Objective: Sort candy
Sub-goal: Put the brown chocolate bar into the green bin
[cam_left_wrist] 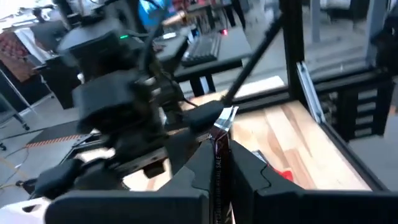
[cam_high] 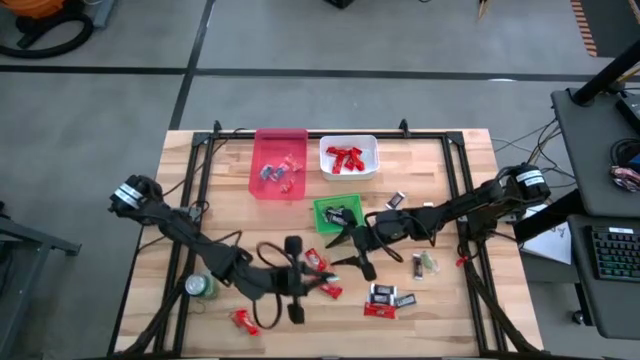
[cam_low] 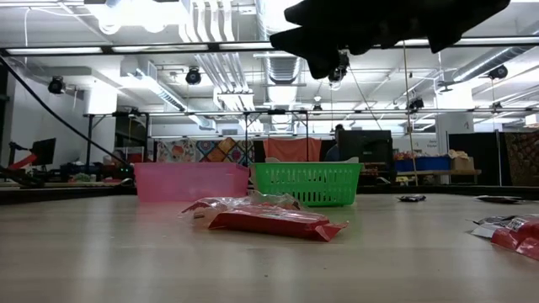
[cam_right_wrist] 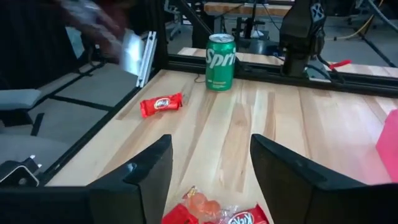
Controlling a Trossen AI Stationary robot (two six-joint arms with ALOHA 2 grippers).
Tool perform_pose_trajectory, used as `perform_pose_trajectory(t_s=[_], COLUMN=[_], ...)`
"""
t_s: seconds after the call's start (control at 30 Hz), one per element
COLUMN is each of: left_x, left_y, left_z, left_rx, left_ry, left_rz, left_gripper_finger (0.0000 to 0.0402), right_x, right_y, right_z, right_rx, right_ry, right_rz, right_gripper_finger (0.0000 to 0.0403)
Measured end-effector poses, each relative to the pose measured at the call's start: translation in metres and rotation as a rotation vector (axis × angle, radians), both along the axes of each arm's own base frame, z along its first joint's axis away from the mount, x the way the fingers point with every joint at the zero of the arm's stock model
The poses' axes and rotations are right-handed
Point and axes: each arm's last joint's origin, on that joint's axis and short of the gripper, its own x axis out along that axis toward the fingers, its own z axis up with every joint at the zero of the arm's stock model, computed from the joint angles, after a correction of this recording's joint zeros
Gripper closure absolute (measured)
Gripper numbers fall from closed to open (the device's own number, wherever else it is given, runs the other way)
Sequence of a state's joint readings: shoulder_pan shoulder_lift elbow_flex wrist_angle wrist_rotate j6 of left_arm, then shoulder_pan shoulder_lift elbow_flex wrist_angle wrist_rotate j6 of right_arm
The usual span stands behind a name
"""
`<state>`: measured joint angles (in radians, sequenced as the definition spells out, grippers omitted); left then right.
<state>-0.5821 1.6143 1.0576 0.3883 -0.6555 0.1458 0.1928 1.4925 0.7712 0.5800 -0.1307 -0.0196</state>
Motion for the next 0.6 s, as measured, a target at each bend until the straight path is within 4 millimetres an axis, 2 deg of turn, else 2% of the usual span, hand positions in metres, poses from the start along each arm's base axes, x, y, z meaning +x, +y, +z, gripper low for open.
perform_pose_trajectory(t_s=[0.3,0.4,0.6], left_x=[-0.029,-0.032,-0.026], left_y=[0.045,0.052,0.057], left_z=[-0.024,-0.027,-0.035], left_rx=[-0.158,-0.189,-0.185], left_ry=[-0.241,-0.306,-0.322], left_rz=[0.056,0.067,0.09], left_gripper_finger=[0.0397,0.0397,0.0397], right_x=[0.002,0.003,0.004], right_y=[0.0,-0.003,-0.003], right_z=[0.011,0.013,0.019], right_rx=[0.035,0.037,0.04], right_ry=[-0.109,-0.13,-0.199], right_rz=[-0.041,-0.136,-0.15], right_gripper_finger=[0.0195,0.0195,0.0195])
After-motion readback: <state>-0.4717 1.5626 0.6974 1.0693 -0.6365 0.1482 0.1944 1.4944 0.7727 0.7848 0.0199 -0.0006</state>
